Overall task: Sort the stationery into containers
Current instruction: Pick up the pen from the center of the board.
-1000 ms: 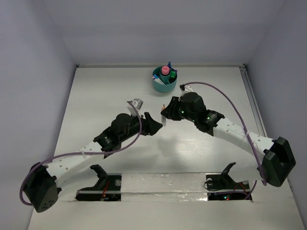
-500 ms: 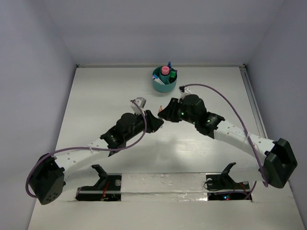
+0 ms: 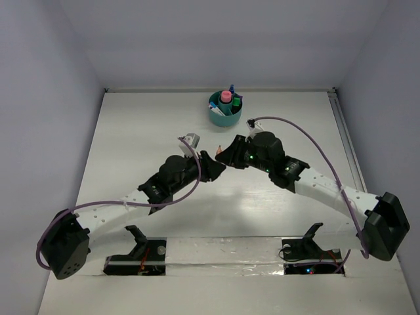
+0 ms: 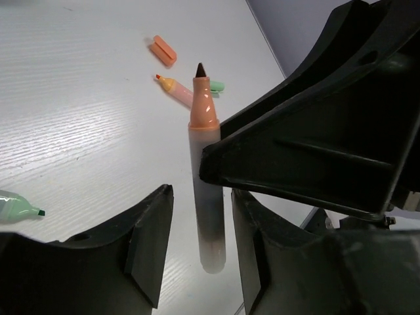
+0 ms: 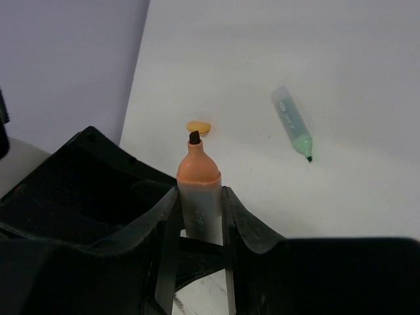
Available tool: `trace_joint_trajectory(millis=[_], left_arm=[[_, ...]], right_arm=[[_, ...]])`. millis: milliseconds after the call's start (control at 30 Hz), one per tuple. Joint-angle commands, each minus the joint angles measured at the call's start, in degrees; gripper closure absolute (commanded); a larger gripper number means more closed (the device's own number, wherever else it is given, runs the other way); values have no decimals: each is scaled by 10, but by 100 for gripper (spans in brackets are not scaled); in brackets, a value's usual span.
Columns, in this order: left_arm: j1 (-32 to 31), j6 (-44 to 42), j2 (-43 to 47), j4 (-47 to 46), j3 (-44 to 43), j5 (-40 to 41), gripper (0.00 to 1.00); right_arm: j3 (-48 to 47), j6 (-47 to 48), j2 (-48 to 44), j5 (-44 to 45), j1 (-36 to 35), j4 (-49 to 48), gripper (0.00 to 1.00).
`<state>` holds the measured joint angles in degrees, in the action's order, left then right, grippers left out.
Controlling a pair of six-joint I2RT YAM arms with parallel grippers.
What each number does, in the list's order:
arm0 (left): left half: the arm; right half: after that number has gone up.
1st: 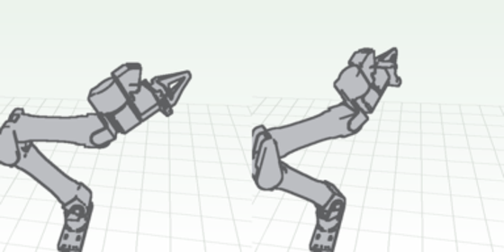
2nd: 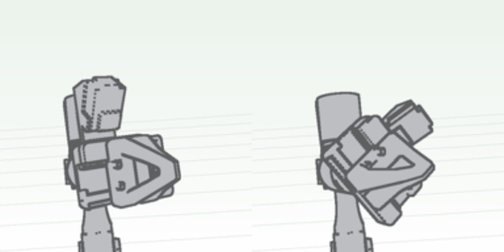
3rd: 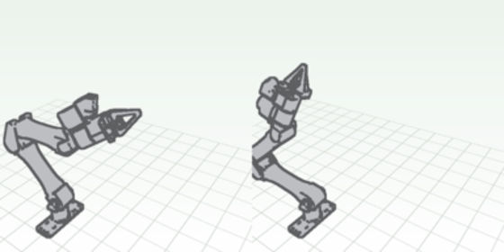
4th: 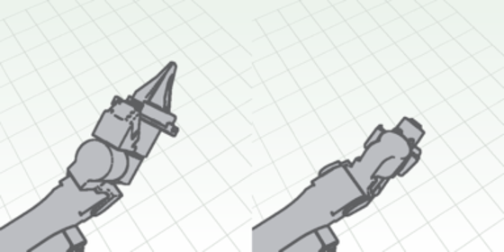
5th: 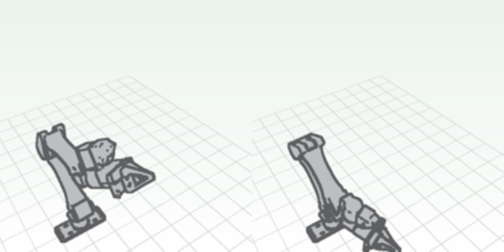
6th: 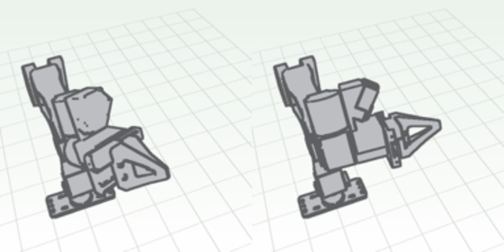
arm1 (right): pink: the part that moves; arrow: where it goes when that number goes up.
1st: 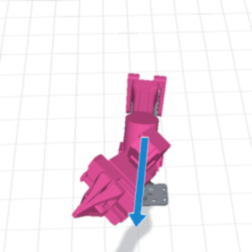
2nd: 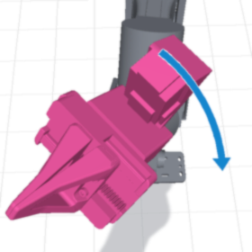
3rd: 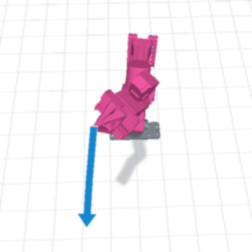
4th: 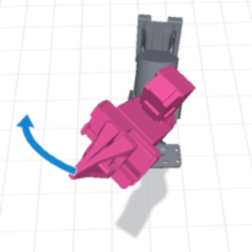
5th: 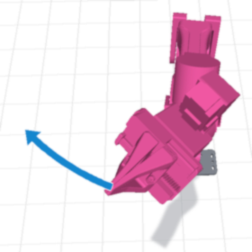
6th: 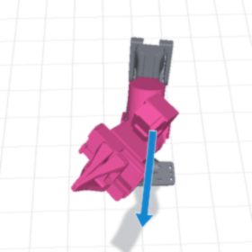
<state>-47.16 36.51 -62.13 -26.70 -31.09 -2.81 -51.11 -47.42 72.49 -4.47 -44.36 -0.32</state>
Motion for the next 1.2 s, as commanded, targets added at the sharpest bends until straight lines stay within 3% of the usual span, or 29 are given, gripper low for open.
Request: trace_joint_trajectory(millis=[0,233,333,367,433,533,567,600,700,733,867,967,1100,1167], left_arm=[[-2,1,7,-32,5,-12,62],[-7,1,-5,-35,3,-27,61],[-7,1,-3,-33,3,-19,86],[-7,1,0,-29,4,-17,99],[-7,0,6,-27,6,-8,100],[-7,-10,15,-24,9,-10,100],[-7,-13,19,-21,10,-10,100],[-7,-19,30,-14,16,-8,100],[-7,-30,62,2,39,2,100],[-7,-34,71,3,46,2,100],[-7,-36,105,-15,75,6,100],[-7,-43,113,-25,78,11,100],[-7,-73,80,-23,39,4,100],[-7,-85,65,-30,23,2,100]], right_arm=[[-2,-11,-25,11,-6,-47,94],[0,-11,-26,20,-6,-50,94],[3,-11,-29,22,-6,-48,94],[7,-10,-31,28,-6,-46,94],[10,-7,-36,37,-6,-36,94],[11,8,-48,68,-6,-10,84],[9,17,-52,75,-6,0,77],[-1,28,-57,81,-6,12,63],[-20,87,-84,113,-6,93,40],[-18,95,-95,119,0,106,38],[9,122,-147,125,40,129,37],[28,143,-155,109,96,143,47],[36,173,-99,68,183,146,68],[34,189,-47,54,222,134,65]])
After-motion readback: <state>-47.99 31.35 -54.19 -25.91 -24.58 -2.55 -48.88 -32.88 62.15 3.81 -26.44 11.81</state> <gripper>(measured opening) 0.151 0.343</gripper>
